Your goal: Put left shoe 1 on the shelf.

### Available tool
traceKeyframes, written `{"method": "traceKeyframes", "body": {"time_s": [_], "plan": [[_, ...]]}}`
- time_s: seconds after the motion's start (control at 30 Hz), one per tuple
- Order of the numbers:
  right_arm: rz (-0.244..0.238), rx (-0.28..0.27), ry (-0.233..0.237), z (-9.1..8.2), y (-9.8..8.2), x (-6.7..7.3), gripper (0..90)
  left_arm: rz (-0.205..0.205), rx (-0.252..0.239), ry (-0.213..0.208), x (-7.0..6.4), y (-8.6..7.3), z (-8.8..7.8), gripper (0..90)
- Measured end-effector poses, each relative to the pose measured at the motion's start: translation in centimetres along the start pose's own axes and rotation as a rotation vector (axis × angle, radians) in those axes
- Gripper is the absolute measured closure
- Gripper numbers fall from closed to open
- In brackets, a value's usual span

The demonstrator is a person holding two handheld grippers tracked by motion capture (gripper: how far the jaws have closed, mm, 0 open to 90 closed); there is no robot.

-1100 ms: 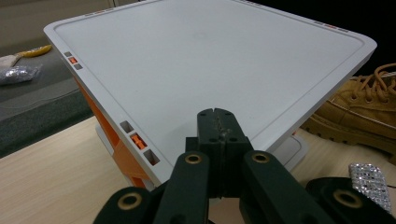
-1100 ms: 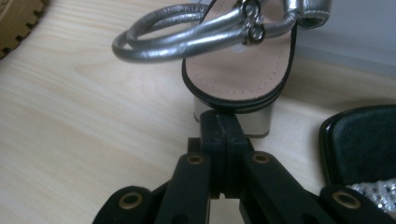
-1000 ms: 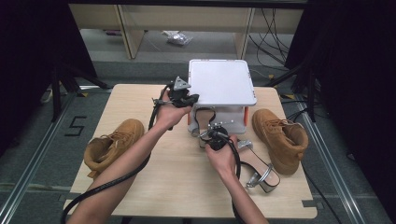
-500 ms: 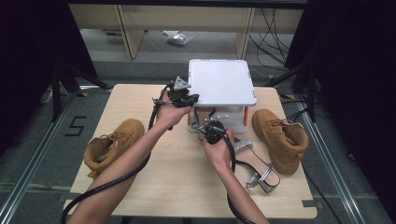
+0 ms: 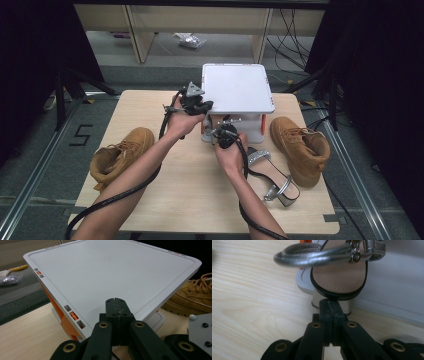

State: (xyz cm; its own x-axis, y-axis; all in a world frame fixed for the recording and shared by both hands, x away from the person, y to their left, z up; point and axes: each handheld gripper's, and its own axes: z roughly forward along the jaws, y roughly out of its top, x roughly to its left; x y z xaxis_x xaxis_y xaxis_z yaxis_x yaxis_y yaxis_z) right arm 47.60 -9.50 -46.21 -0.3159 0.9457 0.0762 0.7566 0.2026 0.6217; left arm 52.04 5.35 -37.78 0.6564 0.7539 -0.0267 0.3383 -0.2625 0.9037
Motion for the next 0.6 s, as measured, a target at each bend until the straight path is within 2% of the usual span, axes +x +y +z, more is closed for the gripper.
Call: {"method": "traceKeyframes", "body": {"time_s": [0.2, 0.23, 0.4, 0.43, 0.6], "plan": [[0.001, -0.009, -0.003, 0.4, 0.6, 0.6, 90.0, -0.004, 0.001, -0.001, 0.0, 0.0, 0.0, 89.9], [-0.014, -0.016, -0.009, 0.5, 0.7, 0.6, 90.0, -0.005, 0.002, -0.003, 0.0, 0.0, 0.0, 89.9], [-0.014, -0.012, -0.009, 0.9, 1.0, 0.9, 90.0, -0.006, 0.001, -0.004, 0.0, 0.0, 0.0, 89.9], [-0.030, -0.015, -0.017, 1.1, 1.1, 0.9, 90.0, -0.006, 0.001, -0.004, 0.0, 0.0, 0.0, 90.0], [-0.043, -0.009, -0.025, 1.6, 1.3, 0.9, 90.0, -0.007, 0.003, -0.005, 0.0, 0.0, 0.0, 89.9]]}}
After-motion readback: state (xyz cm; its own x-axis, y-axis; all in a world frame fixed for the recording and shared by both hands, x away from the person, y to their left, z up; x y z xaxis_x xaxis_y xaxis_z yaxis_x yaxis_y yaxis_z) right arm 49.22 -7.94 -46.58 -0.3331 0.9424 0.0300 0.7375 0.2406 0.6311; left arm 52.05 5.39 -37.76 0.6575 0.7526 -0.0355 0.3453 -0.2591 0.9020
